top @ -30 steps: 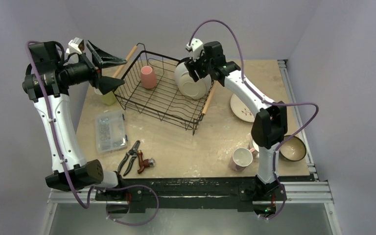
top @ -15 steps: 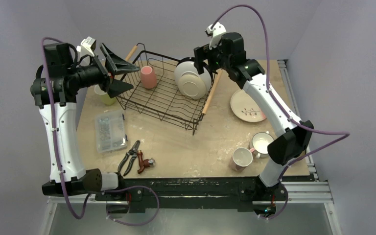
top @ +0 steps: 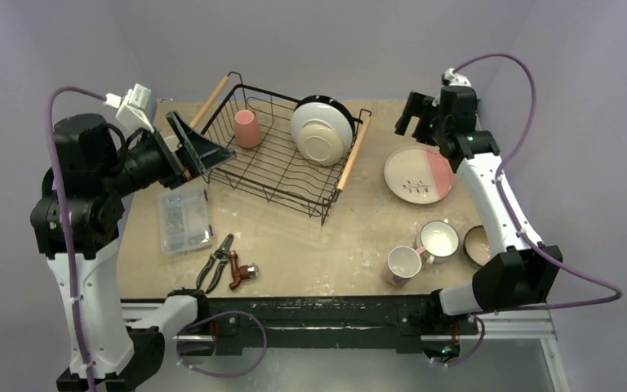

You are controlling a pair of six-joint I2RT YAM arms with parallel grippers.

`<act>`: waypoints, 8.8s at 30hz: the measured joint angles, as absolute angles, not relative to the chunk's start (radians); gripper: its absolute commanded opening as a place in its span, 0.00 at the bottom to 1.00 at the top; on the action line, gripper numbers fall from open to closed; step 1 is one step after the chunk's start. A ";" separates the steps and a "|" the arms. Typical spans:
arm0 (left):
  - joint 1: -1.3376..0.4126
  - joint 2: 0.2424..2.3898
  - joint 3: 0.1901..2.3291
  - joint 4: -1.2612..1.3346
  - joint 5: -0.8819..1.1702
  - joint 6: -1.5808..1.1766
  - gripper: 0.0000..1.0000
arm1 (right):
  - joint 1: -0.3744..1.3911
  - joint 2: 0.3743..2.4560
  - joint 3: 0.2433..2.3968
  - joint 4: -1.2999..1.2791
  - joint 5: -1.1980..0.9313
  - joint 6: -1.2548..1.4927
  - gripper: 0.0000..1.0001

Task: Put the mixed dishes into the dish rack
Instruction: Pick up the plate at the center of the board, then insert the plate into the dish rack.

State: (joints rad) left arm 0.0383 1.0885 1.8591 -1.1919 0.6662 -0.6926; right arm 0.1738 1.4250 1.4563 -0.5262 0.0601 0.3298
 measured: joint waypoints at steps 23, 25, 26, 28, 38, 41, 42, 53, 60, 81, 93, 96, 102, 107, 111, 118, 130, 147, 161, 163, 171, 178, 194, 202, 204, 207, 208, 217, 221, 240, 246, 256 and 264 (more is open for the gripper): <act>-0.088 1.250 2.010 -1.244 0.635 -0.612 0.94 | -0.325 1.535 1.006 -0.411 -0.285 0.600 0.94; -0.088 1.281 2.033 -1.249 0.641 -0.617 0.94 | -0.332 1.562 0.986 -0.383 -0.317 0.599 0.94; -0.088 1.293 2.046 -1.250 0.644 -0.617 0.94 | -0.333 1.575 0.977 -0.368 -0.334 0.598 0.94; -0.088 1.307 2.062 -1.249 0.647 -0.617 0.93 | -0.336 1.585 0.959 -0.344 -0.352 0.598 0.94; -0.088 1.338 2.076 -1.235 0.660 -0.628 0.93 | -0.360 1.588 0.866 -0.232 -0.435 0.600 0.91; -0.088 1.353 2.076 -1.235 0.663 -0.628 0.93 | -0.361 1.604 0.844 -0.173 -0.472 0.609 0.89; -0.088 1.357 2.076 -1.235 0.664 -0.628 0.93 | -0.361 1.610 0.836 -0.155 -0.484 0.611 0.88; -0.088 1.361 2.078 -1.235 0.666 -0.628 0.93 | -0.401 1.640 0.718 0.073 -0.630 0.683 0.73; -0.088 1.361 2.078 -1.235 0.667 -0.636 0.92 | -0.435 1.651 0.682 0.132 -0.658 0.712 0.53; -0.088 1.360 2.077 -1.210 0.676 -0.666 0.92 | -0.471 1.678 0.680 0.120 -0.707 0.731 0.09; -0.088 1.357 2.064 -1.191 0.683 -0.670 0.92 | -0.476 1.634 0.695 0.026 -0.742 0.740 0.00; -0.088 1.357 2.064 -1.190 0.685 -0.670 0.92 | -0.479 1.627 0.702 -0.008 -0.753 0.738 0.00; -0.088 1.357 2.064 -1.190 0.689 -0.670 0.92 | -0.485 1.627 0.743 -0.093 -0.760 0.728 0.00; -0.088 1.357 2.064 -1.190 0.693 -0.670 0.92 | -0.485 1.628 0.796 -0.162 -0.763 0.718 0.00; -0.088 1.357 2.064 -1.190 0.695 -0.670 0.92 | -0.485 1.628 0.844 -0.205 -0.770 0.717 0.00; -0.088 1.357 2.064 -1.190 0.696 -0.671 0.92 | -0.485 1.628 0.860 -0.155 -0.783 0.768 0.00; -0.088 1.357 2.064 -1.190 0.696 -0.671 0.91 | -0.487 1.620 0.764 0.145 -0.794 0.894 0.00; -0.088 1.357 2.064 -1.190 0.706 -0.673 0.91 | -0.478 1.577 0.949 0.263 -0.793 1.147 0.00; -0.088 1.354 2.008 -1.153 0.717 -0.711 0.91 | -0.268 1.577 1.360 0.118 -0.751 1.225 0.00; -0.088 1.350 1.981 -1.136 0.719 -0.727 0.91 | -0.212 1.577 1.393 0.120 -0.752 1.242 0.00; -0.088 1.241 1.739 -0.942 0.704 -0.849 0.90 | 0.040 1.584 1.426 0.126 -0.809 1.342 0.00; -0.088 1.077 1.391 -0.603 0.624 -1.037 0.87 | 0.178 1.585 1.426 0.135 -0.865 1.418 0.00; -0.114 1.132 1.365 -0.382 0.508 -1.146 0.82 | 0.264 1.583 1.384 0.151 -0.928 1.452 0.00; -0.139 1.197 1.359 -0.348 0.491 -1.200 0.73 | 0.287 1.583 1.384 0.173 -0.938 1.458 0.00; -0.148 1.215 1.359 -0.328 0.492 -1.217 0.68 | 0.298 1.583 1.384 0.178 -0.938 1.459 0.00; -0.160 1.237 1.359 -0.308 0.493 -1.233 0.62 | 0.314 1.583 1.385 0.184 -0.941 1.459 0.00; -0.161 1.240 1.359 -0.305 0.493 -1.238 0.60 | 0.318 1.583 1.385 0.188 -0.944 1.459 0.00; -0.164 1.242 1.328 -0.293 0.496 -1.272 0.02 | 0.335 1.583 1.386 0.196 -0.965 1.459 0.00; -0.165 1.240 1.327 -0.278 0.502 -1.300 0.00 | 0.335 1.583 1.406 0.123 -0.964 1.430 0.23; -0.164 1.363 1.667 -1.019 0.461 -1.372 0.00 | 0.342 1.511 1.629 -0.423 -0.707 0.640 0.92; -0.163 1.369 1.674 -1.139 0.490 -1.425 0.00 | 0.395 1.292 1.510 -0.412 -0.555 0.326 0.89; -0.163 1.369 1.674 -1.195 0.550 -1.486 0.00 | 0.713 1.304 1.525 -0.370 -0.432 -0.192 0.80; -0.161 1.369 1.674 -1.206 0.565 -1.501 0.00 | 0.928 1.462 1.617 -0.427 -0.230 -0.484 0.62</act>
State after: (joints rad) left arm -0.1612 1.3685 1.6737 -1.2057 0.5648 -1.5005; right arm 0.9276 1.4624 1.6165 -0.4267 -0.2298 -0.4843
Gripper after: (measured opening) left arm 0.160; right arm 0.709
